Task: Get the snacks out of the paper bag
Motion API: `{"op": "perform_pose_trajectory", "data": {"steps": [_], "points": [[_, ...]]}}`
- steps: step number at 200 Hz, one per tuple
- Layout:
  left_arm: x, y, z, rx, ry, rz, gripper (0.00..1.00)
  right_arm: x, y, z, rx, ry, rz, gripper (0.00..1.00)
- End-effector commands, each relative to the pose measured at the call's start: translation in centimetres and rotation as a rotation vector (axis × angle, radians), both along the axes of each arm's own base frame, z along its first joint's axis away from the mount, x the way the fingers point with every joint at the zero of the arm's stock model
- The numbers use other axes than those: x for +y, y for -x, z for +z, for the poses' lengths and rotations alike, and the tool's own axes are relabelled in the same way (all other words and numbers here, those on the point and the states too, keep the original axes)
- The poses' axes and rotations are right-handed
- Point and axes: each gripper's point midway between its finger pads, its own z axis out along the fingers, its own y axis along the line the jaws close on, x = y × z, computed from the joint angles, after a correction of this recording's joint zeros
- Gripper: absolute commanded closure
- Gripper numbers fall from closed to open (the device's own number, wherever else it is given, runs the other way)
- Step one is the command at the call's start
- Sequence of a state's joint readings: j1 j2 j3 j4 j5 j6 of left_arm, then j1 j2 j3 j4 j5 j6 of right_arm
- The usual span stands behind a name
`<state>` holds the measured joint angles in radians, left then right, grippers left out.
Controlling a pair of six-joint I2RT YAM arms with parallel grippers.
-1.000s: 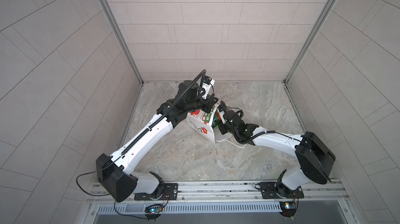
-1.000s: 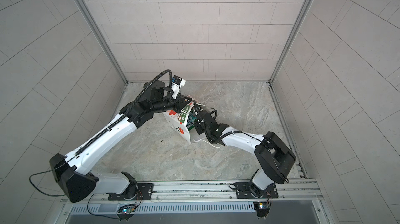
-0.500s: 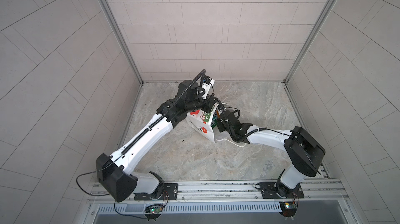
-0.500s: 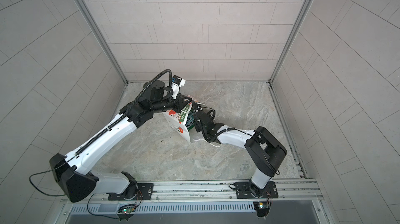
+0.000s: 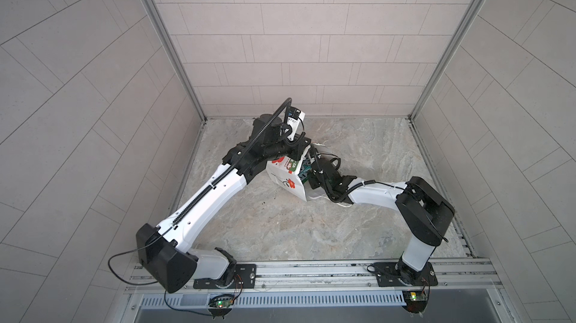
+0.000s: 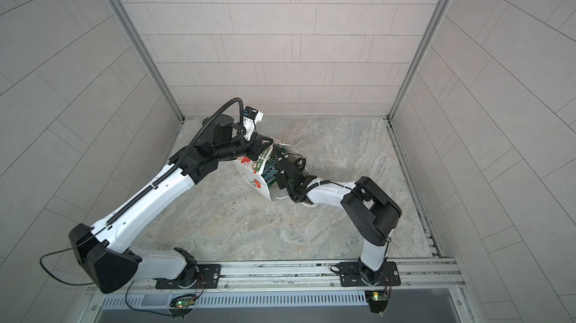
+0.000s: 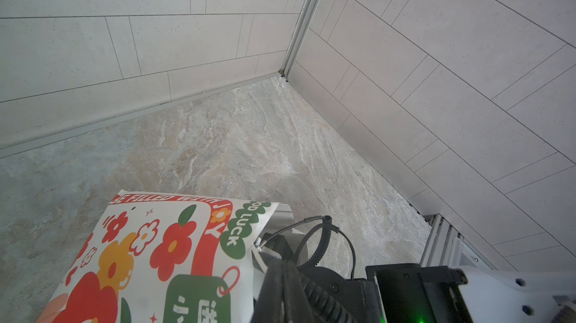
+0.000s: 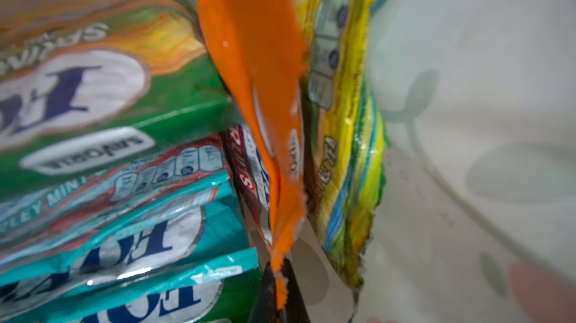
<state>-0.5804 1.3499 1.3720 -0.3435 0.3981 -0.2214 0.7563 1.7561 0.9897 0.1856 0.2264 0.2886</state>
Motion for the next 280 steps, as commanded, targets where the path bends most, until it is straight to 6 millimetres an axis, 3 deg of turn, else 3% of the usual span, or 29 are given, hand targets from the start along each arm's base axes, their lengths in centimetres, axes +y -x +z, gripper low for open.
{"op": "perform_pose_trajectory", "data": {"steps": [1, 39, 150, 208, 280], "points": [[0.5, 0.1, 1.5, -0.04, 0.03, 0.016, 1.0, 1.2, 0.3, 1.6, -0.028, -0.069, 0.052, 1.0], [1.2, -0.7, 0.7, -0.041, -0.01, 0.067, 1.0, 1.5, 1.8, 3.5, -0.042, -0.152, 0.113, 1.0], [1.8, -1.6, -0.4, -0.028, -0.048, 0.117, 1.0, -1.1, 4.8, 8.3, -0.059, -0.3, 0.152, 1.0], [1.8, -1.6, -0.4, -0.022, -0.045, 0.117, 1.0, -2.2, 6.4, 8.3, -0.017, -0.285, 0.178, 1.0], [0.3, -0.9, 0.1, 0.019, 0.034, 0.049, 1.0, -1.9, 6.1, 4.2, 0.052, -0.218, 0.174, 1.0]]}}
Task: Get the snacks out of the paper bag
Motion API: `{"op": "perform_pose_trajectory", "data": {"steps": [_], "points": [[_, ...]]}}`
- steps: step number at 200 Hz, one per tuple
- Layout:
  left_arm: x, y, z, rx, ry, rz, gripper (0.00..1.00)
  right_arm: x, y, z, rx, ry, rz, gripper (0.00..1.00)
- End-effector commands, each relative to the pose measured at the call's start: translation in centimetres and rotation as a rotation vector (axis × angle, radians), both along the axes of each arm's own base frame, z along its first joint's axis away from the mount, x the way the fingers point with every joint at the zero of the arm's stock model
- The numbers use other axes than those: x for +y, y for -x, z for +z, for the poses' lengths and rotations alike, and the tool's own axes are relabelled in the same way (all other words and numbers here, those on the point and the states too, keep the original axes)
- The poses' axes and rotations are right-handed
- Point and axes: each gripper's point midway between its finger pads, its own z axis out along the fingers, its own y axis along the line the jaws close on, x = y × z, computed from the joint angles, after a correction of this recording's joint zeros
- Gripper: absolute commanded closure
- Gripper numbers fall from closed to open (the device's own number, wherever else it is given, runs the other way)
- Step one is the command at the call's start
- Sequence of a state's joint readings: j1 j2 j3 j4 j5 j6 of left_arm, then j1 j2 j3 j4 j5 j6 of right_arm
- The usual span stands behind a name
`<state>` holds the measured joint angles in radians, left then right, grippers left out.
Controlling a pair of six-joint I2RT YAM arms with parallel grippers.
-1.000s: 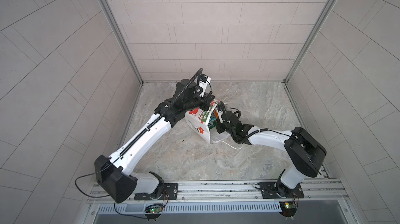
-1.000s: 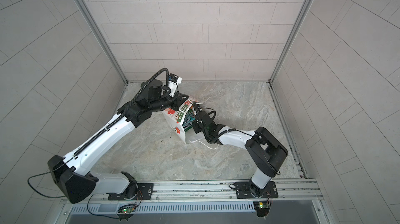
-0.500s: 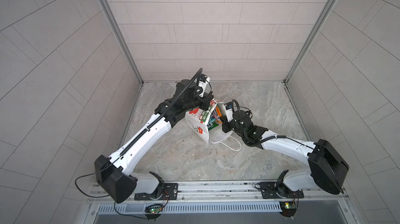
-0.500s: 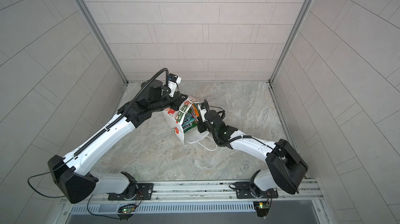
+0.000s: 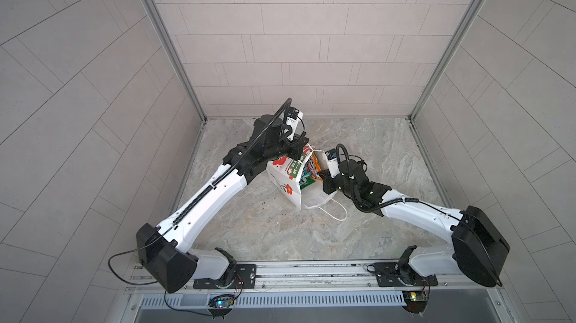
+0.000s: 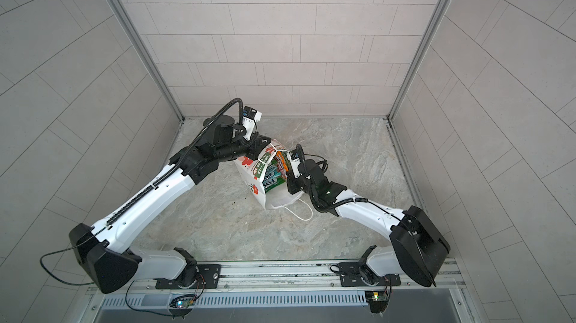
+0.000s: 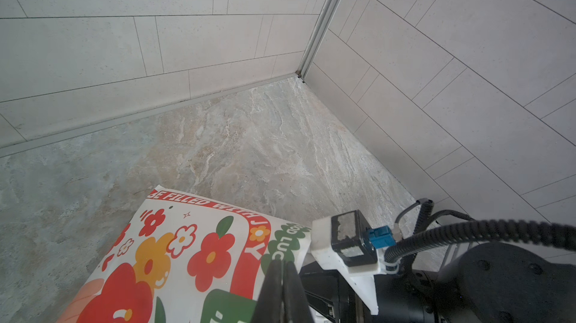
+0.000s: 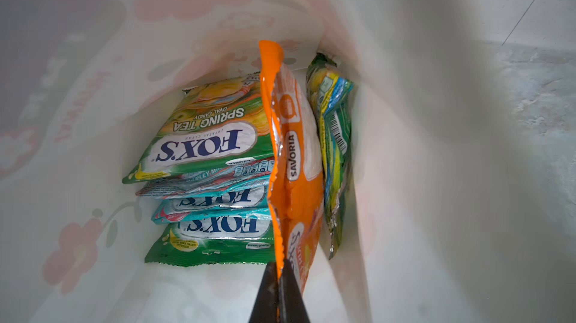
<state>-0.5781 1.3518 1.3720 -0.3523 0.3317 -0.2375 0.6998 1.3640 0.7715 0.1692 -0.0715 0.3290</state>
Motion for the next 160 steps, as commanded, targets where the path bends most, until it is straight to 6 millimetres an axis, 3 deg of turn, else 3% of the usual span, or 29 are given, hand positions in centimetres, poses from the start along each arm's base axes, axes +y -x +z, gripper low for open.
{"op": "perform_pose_trajectory", "data": {"steps": [1, 41, 113, 160], "points": [[-0.6, 0.0, 0.5, 0.012, 0.056, -0.022, 1.0, 0.0, 0.2, -2.3, 0.039, 0.042, 0.01, 1.0], [-1.1, -0.1, 0.7, 0.048, 0.119, -0.032, 1.0, 0.4, 0.3, -3.7, 0.043, 0.088, 0.018, 0.96], [-1.2, -0.4, 1.1, 0.081, 0.19, -0.035, 1.0, 0.1, 0.4, -4.9, -0.009, 0.207, -0.005, 0.66], [-1.5, -0.3, 1.1, 0.091, 0.201, -0.051, 1.0, -0.6, -1.0, -5.0, -0.041, 0.249, -0.088, 0.64]]}}
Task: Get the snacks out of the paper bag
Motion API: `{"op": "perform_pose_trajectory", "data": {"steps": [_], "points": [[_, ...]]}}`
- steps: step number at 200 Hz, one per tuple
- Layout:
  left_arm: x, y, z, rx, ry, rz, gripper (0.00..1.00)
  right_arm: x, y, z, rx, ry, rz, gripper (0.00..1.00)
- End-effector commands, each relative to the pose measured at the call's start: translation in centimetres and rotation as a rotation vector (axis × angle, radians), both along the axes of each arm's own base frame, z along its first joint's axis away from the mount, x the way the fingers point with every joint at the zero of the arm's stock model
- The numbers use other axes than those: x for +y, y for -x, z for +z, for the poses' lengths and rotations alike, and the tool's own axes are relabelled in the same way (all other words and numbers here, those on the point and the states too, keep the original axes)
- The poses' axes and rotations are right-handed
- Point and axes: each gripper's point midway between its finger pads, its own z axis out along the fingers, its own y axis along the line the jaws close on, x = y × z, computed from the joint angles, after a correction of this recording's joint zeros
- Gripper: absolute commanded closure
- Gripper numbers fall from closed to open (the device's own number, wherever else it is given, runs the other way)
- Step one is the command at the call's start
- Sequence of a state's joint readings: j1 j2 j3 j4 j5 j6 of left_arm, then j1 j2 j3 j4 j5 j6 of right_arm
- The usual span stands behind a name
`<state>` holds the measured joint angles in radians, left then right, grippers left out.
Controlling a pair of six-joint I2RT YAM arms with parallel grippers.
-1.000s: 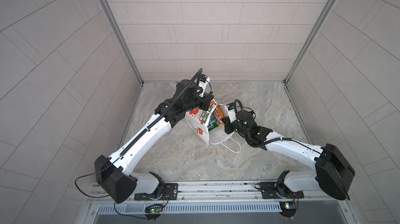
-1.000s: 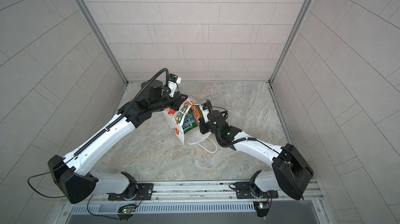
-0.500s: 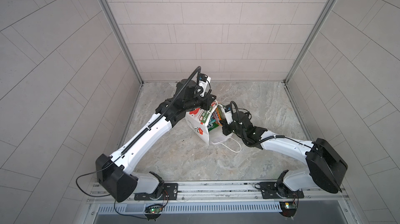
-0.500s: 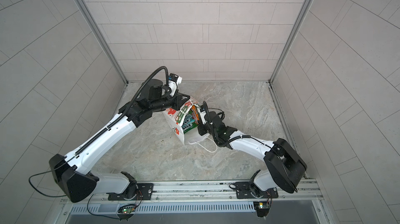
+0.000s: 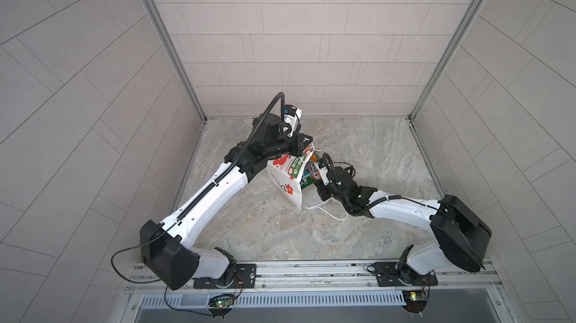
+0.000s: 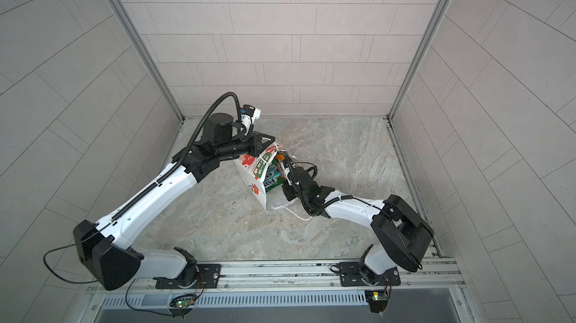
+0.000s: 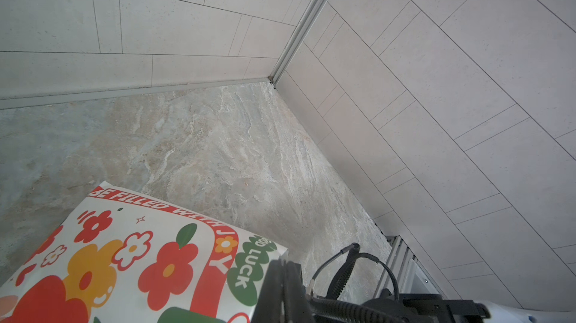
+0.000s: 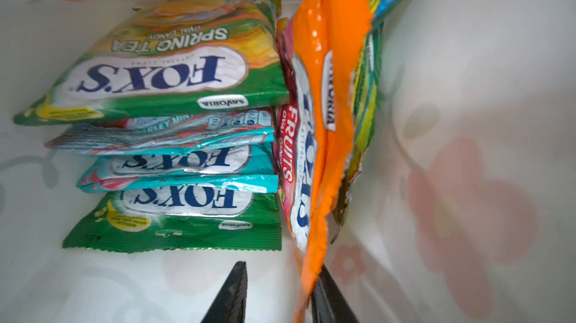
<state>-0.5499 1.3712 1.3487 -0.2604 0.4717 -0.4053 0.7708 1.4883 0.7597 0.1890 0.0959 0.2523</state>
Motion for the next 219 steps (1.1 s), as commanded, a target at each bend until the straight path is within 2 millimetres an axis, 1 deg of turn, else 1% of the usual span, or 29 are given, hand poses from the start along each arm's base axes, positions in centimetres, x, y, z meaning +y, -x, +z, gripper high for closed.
{"op": "perform_pose_trajectory", "data": {"steps": [1, 22, 53, 78, 123, 152, 162, 170, 175, 191, 201, 219], "points": [[-0.2, -0.3, 0.7, -0.022, 0.034, -0.01, 1.0, -0.8, -0.9, -0.1, -0.037, 0.051, -0.055, 0.64], [-0.2, -0.3, 0.7, -0.02, 0.035, -0.013, 1.0, -0.4, -1.4, -0.2, -0.04, 0.055, -0.056, 0.63], [-0.3, -0.4, 0.6, -0.017, 0.036, -0.014, 1.0, 0.1, -2.2, -1.0, -0.043, 0.062, -0.074, 0.61], [-0.3, -0.3, 0.5, -0.014, 0.035, -0.015, 1.0, -0.1, -3.0, -1.5, -0.052, 0.073, -0.114, 0.6], [-0.3, -0.2, 0.6, -0.017, 0.032, -0.021, 1.0, -0.2, -4.4, -1.8, -0.088, 0.081, -0.181, 0.57], [-0.3, -0.1, 0.7, -0.024, 0.026, -0.026, 1.0, 0.3, -5.3, -1.8, -0.104, 0.092, -0.189, 0.55], [-0.3, -0.1, 0.6, -0.024, 0.024, -0.027, 1.0, 0.7, -5.6, -1.8, -0.101, 0.092, -0.174, 0.57], [-0.3, -0.1, 0.6, -0.024, 0.023, -0.027, 1.0, 1.1, -5.6, -1.9, -0.095, 0.088, -0.162, 0.62], [-0.3, -0.1, 0.6, -0.024, 0.022, -0.028, 1.0, 1.3, -5.7, -2.0, -0.09, 0.083, -0.151, 0.67], [-0.1, -0.2, 0.6, -0.028, 0.016, -0.02, 1.0, 2.2, -5.5, -2.1, -0.076, 0.066, -0.11, 0.89], [0.0, -0.2, 0.7, -0.031, 0.011, -0.013, 1.0, 2.5, -5.2, -2.1, -0.069, 0.055, -0.091, 1.0], [0.5, -0.5, 0.3, -0.034, -0.013, 0.013, 1.0, 2.6, -4.8, -1.8, -0.061, 0.029, -0.07, 1.0]]}}
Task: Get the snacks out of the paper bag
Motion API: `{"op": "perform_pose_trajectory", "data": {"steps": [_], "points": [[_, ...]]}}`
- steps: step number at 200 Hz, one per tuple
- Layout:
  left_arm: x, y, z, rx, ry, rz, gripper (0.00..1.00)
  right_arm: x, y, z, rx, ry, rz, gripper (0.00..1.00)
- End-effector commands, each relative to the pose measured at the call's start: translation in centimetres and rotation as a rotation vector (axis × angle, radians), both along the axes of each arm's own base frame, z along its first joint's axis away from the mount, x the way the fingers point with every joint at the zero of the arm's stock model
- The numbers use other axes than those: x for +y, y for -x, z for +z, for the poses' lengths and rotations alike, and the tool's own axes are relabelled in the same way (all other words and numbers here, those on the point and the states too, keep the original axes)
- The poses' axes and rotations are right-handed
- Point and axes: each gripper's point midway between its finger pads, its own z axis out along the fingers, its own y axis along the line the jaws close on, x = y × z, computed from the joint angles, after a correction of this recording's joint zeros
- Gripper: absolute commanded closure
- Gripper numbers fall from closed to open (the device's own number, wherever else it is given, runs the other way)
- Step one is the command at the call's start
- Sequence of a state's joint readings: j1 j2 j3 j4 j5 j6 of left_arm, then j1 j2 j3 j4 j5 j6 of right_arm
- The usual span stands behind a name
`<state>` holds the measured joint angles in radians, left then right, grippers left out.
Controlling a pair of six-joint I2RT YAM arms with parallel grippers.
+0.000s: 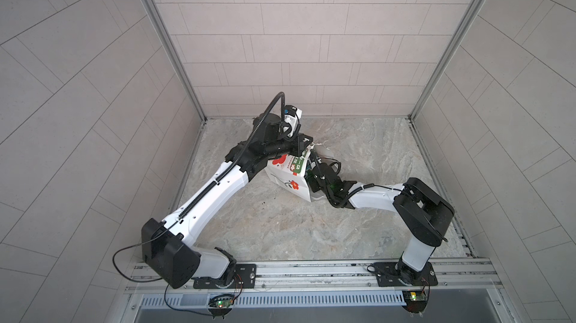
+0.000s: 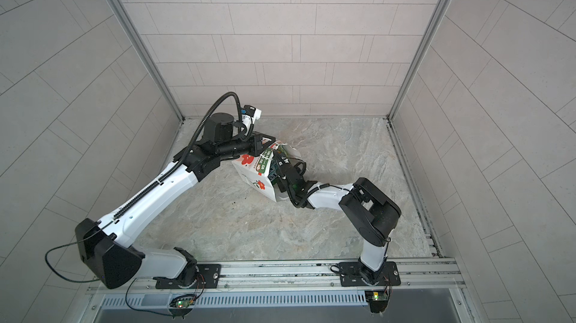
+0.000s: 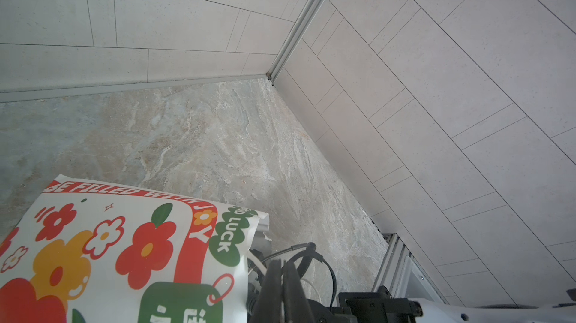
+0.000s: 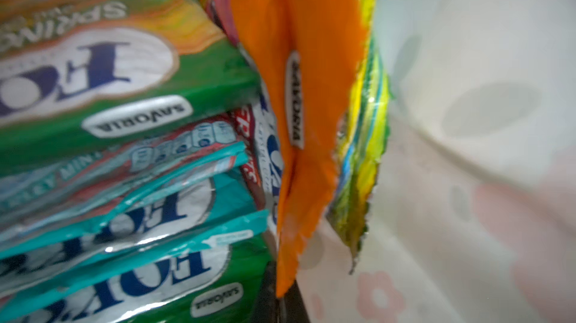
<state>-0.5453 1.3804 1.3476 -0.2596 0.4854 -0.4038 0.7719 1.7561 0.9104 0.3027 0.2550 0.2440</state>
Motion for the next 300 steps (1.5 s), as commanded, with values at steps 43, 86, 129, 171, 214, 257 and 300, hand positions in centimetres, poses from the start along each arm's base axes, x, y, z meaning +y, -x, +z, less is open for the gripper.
{"op": "perform_pose_trajectory", "data": {"steps": [43, 86, 129, 171, 214, 257, 300], "points": [[1.8, -1.1, 0.1, -0.061, -0.085, 0.083, 1.0, 0.8, 2.5, 2.8, 0.009, -0.158, 0.105, 1.0], [2.4, -1.3, -0.1, -0.071, -0.113, 0.113, 1.0, -0.9, 4.0, 5.5, 0.002, -0.269, 0.12, 1.0], [2.3, -1.4, -0.2, -0.065, -0.112, 0.114, 1.0, -1.9, 5.2, 7.0, 0.011, -0.305, 0.149, 1.0], [2.6, -1.6, -0.4, -0.062, -0.118, 0.133, 1.0, -4.1, 6.0, 8.8, 0.006, -0.369, 0.13, 1.0], [3.1, -2.0, -0.4, -0.067, -0.124, 0.171, 1.0, -6.0, 7.0, 11.3, -0.026, -0.374, 0.124, 1.0], [3.0, -2.1, -0.2, -0.048, -0.09, 0.181, 1.0, -7.4, 8.4, 10.9, 0.0, -0.305, 0.138, 1.0], [2.0, -2.0, 0.5, 0.006, 0.039, 0.18, 1.0, -7.1, 9.5, 8.7, 0.058, -0.273, 0.184, 1.0]]}}
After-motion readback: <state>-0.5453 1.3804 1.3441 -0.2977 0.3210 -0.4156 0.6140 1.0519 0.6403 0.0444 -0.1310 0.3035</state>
